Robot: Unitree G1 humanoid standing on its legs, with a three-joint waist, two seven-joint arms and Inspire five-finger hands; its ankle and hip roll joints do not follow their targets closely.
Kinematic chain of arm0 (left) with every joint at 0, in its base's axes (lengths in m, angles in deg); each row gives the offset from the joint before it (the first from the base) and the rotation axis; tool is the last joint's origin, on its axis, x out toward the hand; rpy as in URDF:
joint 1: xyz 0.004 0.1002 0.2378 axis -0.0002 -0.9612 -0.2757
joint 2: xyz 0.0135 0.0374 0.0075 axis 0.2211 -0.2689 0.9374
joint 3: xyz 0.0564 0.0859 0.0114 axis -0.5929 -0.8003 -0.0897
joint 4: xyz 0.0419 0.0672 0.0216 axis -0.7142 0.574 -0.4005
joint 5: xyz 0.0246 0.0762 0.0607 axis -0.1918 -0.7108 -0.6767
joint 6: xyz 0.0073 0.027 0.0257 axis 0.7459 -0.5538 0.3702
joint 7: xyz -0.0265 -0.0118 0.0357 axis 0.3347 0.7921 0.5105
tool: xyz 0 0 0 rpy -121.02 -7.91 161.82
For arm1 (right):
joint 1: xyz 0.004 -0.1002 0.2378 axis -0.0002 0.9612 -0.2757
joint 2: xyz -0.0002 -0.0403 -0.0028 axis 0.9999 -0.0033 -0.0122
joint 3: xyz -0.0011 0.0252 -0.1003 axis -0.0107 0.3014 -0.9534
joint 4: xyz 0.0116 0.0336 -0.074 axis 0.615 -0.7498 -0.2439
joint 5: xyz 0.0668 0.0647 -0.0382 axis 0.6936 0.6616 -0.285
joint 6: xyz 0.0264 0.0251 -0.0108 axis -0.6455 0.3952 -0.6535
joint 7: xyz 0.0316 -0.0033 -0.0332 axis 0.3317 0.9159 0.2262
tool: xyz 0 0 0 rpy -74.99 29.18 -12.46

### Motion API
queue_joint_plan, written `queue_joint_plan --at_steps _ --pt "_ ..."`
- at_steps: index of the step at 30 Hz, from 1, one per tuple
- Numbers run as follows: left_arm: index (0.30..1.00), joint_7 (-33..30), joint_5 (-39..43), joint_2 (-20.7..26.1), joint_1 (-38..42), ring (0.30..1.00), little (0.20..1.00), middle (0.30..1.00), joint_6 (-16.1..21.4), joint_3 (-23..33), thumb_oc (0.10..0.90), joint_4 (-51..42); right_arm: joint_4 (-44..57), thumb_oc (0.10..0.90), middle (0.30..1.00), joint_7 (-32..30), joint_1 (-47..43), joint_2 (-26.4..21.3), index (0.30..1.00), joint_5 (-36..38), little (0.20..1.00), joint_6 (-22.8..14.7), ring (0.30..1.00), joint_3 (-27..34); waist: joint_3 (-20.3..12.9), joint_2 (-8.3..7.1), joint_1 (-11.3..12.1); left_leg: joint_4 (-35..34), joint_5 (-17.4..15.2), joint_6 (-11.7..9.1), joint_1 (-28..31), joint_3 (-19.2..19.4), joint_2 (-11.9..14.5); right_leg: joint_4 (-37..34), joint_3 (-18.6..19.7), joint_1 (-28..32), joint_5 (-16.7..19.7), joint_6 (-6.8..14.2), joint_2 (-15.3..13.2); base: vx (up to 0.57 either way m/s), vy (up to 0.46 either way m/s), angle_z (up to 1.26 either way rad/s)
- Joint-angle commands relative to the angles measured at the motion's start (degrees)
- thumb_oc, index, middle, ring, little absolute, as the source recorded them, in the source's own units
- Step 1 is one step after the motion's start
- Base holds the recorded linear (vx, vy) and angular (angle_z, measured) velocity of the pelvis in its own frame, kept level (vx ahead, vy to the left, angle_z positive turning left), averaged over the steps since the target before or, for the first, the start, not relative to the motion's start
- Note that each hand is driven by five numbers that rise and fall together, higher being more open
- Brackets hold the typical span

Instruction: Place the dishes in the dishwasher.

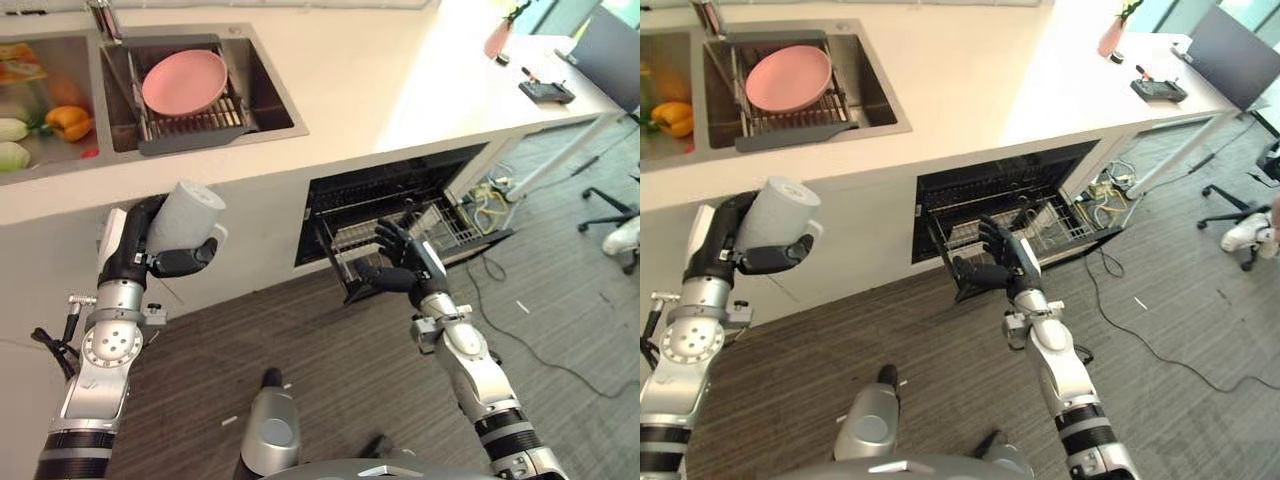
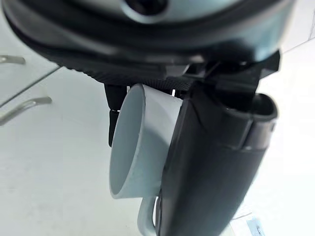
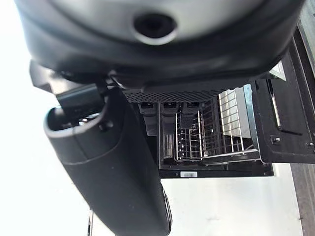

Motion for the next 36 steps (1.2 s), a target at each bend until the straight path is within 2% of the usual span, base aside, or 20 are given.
queue_joint_plan --at_steps 1,6,8,10,12,13,14,15,18,20,23,24,25,26,28,29,30,32,33,36 --pt "0.300 -1.3 0.2 1.2 2.7 0.300 0.300 0.300 6.7 -0.5 0.400 -6.4 5.3 0.800 0.900 0.2 -1.1 -2.4 0.900 1.9 0.900 -6.5 0.900 3.0 -8.5 2.24 -0.6 -5.5 -1.5 -3.4 3.0 -0.2 5.1 -4.3 -0.9 2.8 -2.8 2.6 4.8 0.14 -0.194 -0.04" --pt "0.300 -1.0 1.0 0.7 3.6 0.300 0.300 0.300 6.9 -1.8 0.400 -6.7 7.4 0.800 0.900 0.3 -2.7 -3.2 0.900 6.2 0.900 -8.1 0.900 2.3 -8.0 3.44 -1.3 -7.9 2.7 -6.7 2.1 -2.1 9.7 -7.6 -0.7 2.8 -5.5 -0.1 10.7 0.06 -0.178 -0.09" --pt "0.300 -1.0 1.0 0.8 4.3 0.300 0.300 0.300 6.9 -2.1 0.400 -6.7 7.6 0.800 0.900 0.3 -3.2 -3.3 0.900 7.4 0.900 -8.5 0.900 2.0 -7.9 3.69 -1.2 -8.4 3.6 -7.2 1.8 -2.5 10.5 -8.5 -1.4 3.0 -6.0 -0.6 11.8 0.02 -0.187 0.11" --pt "0.300 -0.7 1.5 0.4 5.4 0.300 0.300 0.300 7.1 -3.4 0.400 -7.0 8.3 0.800 0.900 0.1 -3.6 -3.8 0.900 9.5 0.900 -9.0 0.900 1.4 -6.9 5.02 -1.5 -7.4 6.4 -8.8 -0.3 -2.8 12.1 -8.9 -3.1 2.8 -7.3 -1.7 12.9 -0.01 -0.154 0.29" --pt "0.300 -0.7 1.6 -0.2 6.8 0.300 0.300 0.300 7.7 -4.8 0.400 -7.4 8.9 0.800 0.900 -0.1 -3.5 -4.3 0.900 10.9 0.900 -9.5 0.900 1.3 -6.0 5.40 -2.7 -4.3 6.7 -7.9 -3.4 1.7 11.9 -8.9 -4.9 2.7 -7.4 -2.0 12.1 -0.07 -0.007 0.61" --pt "0.300 -0.7 1.6 -0.3 7.0 0.300 0.300 0.300 7.7 -4.8 0.400 -7.3 8.9 0.800 0.900 -0.1 -3.6 -4.4 0.900 11.0 0.900 -9.5 0.900 1.4 -6.0 5.39 -2.8 -3.8 6.6 -7.8 -3.9 1.6 11.8 -8.9 -5.0 2.6 -7.5 -1.9 12.0 -0.11 0.041 0.93" --pt "0.300 -0.3 1.7 -0.6 8.4 0.300 0.300 0.300 7.9 -6.0 0.400 -7.2 9.5 0.800 0.900 -0.1 -3.4 -4.8 0.900 11.7 0.900 -9.6 0.900 1.4 -6.0 5.72 -4.8 -1.5 6.5 -6.9 -6.6 10.5 12.3 -8.9 -7.0 1.9 -7.4 -2.1 11.4 -0.09 0.075 1.06" --pt "0.300 -0.2 1.6 -0.5 9.0 0.300 0.300 0.300 8.0 -6.4 0.400 -7.2 9.7 0.800 0.900 0.3 -3.5 -4.7 0.900 12.1 0.900 -9.3 0.900 1.0 -6.3 6.10 -5.4 -1.4 6.1 -6.2 -6.9 13.4 11.8 -8.9 -7.7 1.7 -7.4 -2.1 11.4 -0.08 0.123 1.21" --pt "0.300 0.1 2.0 0.2 10.4 0.300 0.300 0.300 8.5 -7.5 0.400 -6.2 9.5 0.800 0.900 1.4 -4.5 -4.4 0.900 13.3 0.900 -8.9 0.900 -0.2 -7.0 6.25 -4.9 -2.5 5.1 -5.7 -6.6 12.6 9.7 -8.9 -7.5 1.5 -6.8 -1.6 10.9 0.05 0.230 0.39" --pt "0.300 2.0 4.6 0.5 10.8 0.300 0.300 0.300 8.8 -8.8 0.400 -5.8 9.5 0.800 0.900 2.2 -4.7 -3.6 0.900 14.5 0.900 -8.5 0.900 -0.2 -7.5 6.52 -4.8 -4.3 4.2 -4.6 -4.5 11.9 7.8 -5.5 -8.6 1.7 -6.9 -1.0 8.8 0.06 0.256 -0.18" --pt "0.300 3.8 6.9 2.4 12.0 0.300 0.300 0.300 8.3 -10.4 0.400 -4.4 9.7 0.800 0.900 3.5 -5.2 -2.3 0.900 17.0 0.900 -7.8 0.900 0.1 -8.0 6.88 -6.4 -6.6 2.3 -2.3 -0.9 13.2 5.9 8.1 -9.1 -0.2 -6.9 1.4 3.1 0.09 0.296 -0.01" --pt "0.300 3.9 7.0 2.5 12.1 0.300 0.300 0.300 8.3 -10.4 0.400 -4.4 9.7 0.800 0.900 3.6 -5.2 -2.2 0.900 17.1 0.900 -7.8 0.900 0.1 -7.9 6.69 -6.4 -6.7 2.0 -2.1 -0.7 13.3 5.6 9.0 -9.0 -0.4 -7.2 1.8 2.4 0.14 0.317 0.05" --pt "0.300 4.1 6.9 4.3 12.5 0.300 0.300 0.300 8.0 -10.8 0.400 -4.5 10.3 0.800 0.900 4.3 -5.3 -1.5 0.900 17.4 0.900 -7.0 0.900 0.3 -7.4 7.35 -7.9 -7.6 0.4 -0.6 1.8 13.0 4.5 19.1 -7.0 -2.9 -3.9 4.2 -1.0 0.11 0.233 0.05" --pt "0.300 4.2 6.6 4.8 12.8 0.300 0.300 0.300 7.7 -11.0 0.400 -4.4 10.4 0.800 0.900 4.3 -5.5 -1.1 0.900 17.8 0.900 -6.8 0.900 0.5 -7.0 7.35 -8.6 -8.0 -0.1 0.2 2.5 12.5 3.9 22.1 -4.3 -4.4 -3.1 4.5 -1.2 0.15 0.227 0.06" --pt "0.300 4.0 6.4 4.9 12.8 0.300 0.300 0.300 7.9 -11.1 0.400 -4.4 10.0 0.800 0.900 4.3 -5.9 -0.9 0.900 18.6 0.900 -6.6 0.900 0.8 -7.3 7.06 -8.7 -9.7 -0.4 0.8 3.8 10.9 2.1 18.2 -0.8 -5.3 -5.0 4.5 -0.1 0.12 0.024 0.30" --pt "0.300 4.3 6.8 4.6 13.5 0.300 0.300 0.300 7.9 -11.6 0.400 -4.4 9.6 0.800 0.900 4.0 -6.0 -1.0 0.900 19.3 0.900 -6.9 0.900 0.8 -7.6 6.70 -8.6 -10.8 0.1 0.6 3.9 9.4 1.4 13.6 0.7 -4.9 -6.6 3.7 0.9 0.20 -0.099 0.57" --pt "0.300 4.4 7.2 4.5 14.9 0.300 0.300 0.300 7.9 -12.6 0.400 -3.5 8.2 0.800 0.900 3.0 -6.0 -2.2 0.900 18.6 0.900 -7.9 0.900 0.7 -8.1 6.53 -9.0 -11.7 0.9 -0.7 3.4 6.7 1.1 3.6 3.4 -6.1 -6.1 2.4 0.9 0.15 -0.109 0.60" --pt "0.300 5.0 6.9 4.1 15.7 0.300 0.300 0.300 7.8 -14.0 0.400 -3.7 9.6 0.800 0.900 3.1 -5.3 -2.9 0.900 17.4 0.900 -6.7 0.900 1.2 -8.5 5.92 -9.4 -10.5 0.5 -0.8 2.3 5.2 0.2 1.0 4.2 -5.6 -5.4 1.8 1.7 0.13 -0.099 0.85" --pt "0.300 5.3 5.6 4.3 16.7 0.300 0.300 0.300 7.5 -14.3 0.400 -3.5 10.8 0.800 0.900 3.9 -4.7 -2.7 0.900 17.8 0.900 -6.9 0.900 1.7 -8.6 5.39 -9.9 -10.7 0.5 -0.9 2.7 5.4 0.3 1.1 3.5 -6.2 -3.0 2.4 1.2 0.18 -0.132 1.24" --pt "0.300 5.3 5.4 3.6 16.5 0.300 0.300 0.300 8.1 -13.2 0.400 -3.5 10.8 0.800 0.900 3.8 -3.8 -2.2 0.900 18.2 0.900 -7.4 0.900 1.1 -10.1 4.72 -9.2 -11.3 0.6 -2.0 3.5 5.3 1.4 -3.6 0.7 -3.2 -1.7 3.1 2.5 0.21 -0.161 0.91"
